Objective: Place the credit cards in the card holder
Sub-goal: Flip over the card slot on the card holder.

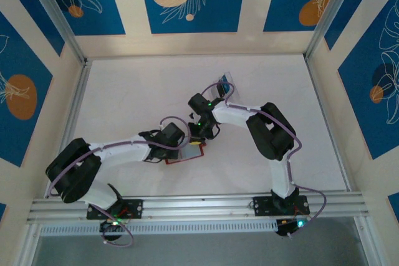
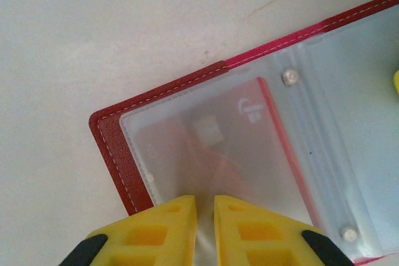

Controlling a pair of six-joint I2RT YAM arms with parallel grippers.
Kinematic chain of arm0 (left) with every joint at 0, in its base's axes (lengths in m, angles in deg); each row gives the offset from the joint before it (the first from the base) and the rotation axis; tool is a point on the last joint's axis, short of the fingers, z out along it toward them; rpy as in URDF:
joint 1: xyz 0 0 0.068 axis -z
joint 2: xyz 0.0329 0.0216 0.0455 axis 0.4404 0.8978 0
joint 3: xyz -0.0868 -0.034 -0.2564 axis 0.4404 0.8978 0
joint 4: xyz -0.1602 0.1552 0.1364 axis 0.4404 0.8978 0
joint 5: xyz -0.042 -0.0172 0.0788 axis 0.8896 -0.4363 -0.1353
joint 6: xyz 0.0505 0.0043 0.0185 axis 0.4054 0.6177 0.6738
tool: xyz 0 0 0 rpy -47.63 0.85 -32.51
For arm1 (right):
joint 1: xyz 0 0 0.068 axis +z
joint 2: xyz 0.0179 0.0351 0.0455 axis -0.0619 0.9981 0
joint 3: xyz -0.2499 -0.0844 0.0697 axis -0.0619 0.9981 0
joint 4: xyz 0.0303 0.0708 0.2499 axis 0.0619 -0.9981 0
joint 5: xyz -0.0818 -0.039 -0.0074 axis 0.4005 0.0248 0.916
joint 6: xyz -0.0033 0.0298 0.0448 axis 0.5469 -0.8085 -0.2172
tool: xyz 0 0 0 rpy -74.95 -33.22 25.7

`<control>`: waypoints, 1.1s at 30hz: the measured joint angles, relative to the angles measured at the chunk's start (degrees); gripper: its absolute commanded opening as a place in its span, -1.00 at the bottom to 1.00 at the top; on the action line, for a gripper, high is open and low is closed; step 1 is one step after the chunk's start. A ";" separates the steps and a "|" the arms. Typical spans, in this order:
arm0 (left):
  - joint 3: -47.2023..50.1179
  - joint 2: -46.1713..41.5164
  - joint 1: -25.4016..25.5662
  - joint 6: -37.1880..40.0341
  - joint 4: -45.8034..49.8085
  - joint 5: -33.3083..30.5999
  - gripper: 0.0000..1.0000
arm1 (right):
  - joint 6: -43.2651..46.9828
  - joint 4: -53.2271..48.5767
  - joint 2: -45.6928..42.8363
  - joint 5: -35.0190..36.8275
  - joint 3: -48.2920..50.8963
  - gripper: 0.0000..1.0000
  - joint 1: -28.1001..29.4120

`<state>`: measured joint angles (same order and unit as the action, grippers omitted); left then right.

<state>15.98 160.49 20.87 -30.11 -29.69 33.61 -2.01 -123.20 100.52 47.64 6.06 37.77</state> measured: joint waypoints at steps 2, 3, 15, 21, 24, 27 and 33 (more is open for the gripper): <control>0.09 0.00 0.00 0.00 -0.20 -0.02 -0.68 | 0.35 0.00 -0.02 -0.04 0.00 -1.00 -0.04; 0.09 0.00 0.00 0.00 -0.20 -0.02 -0.69 | 0.72 0.00 -0.02 -0.04 -0.02 -1.00 -0.11; 0.79 0.20 0.17 0.00 -2.56 -0.04 -0.70 | 8.02 -7.15 -3.50 12.28 -15.72 -0.44 -9.90; 0.98 0.72 0.66 0.00 -4.33 -0.09 -0.70 | 13.11 -12.31 0.81 21.94 -33.20 -0.42 -16.35; 1.07 1.05 0.94 0.00 -5.22 -0.28 -0.71 | 15.08 -13.55 4.55 24.65 -38.05 -0.39 -18.95; 1.16 1.33 1.09 -0.02 -6.03 -0.28 -0.71 | 16.76 -15.06 8.44 25.70 -41.05 -0.38 -21.05; 1.33 1.42 1.42 -0.07 -6.64 -0.52 -0.72 | 19.56 -16.74 14.58 25.97 -45.22 -0.37 -21.94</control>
<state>17.31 161.91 22.30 -30.17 -36.34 33.08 17.55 -139.94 115.10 73.61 -39.16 15.83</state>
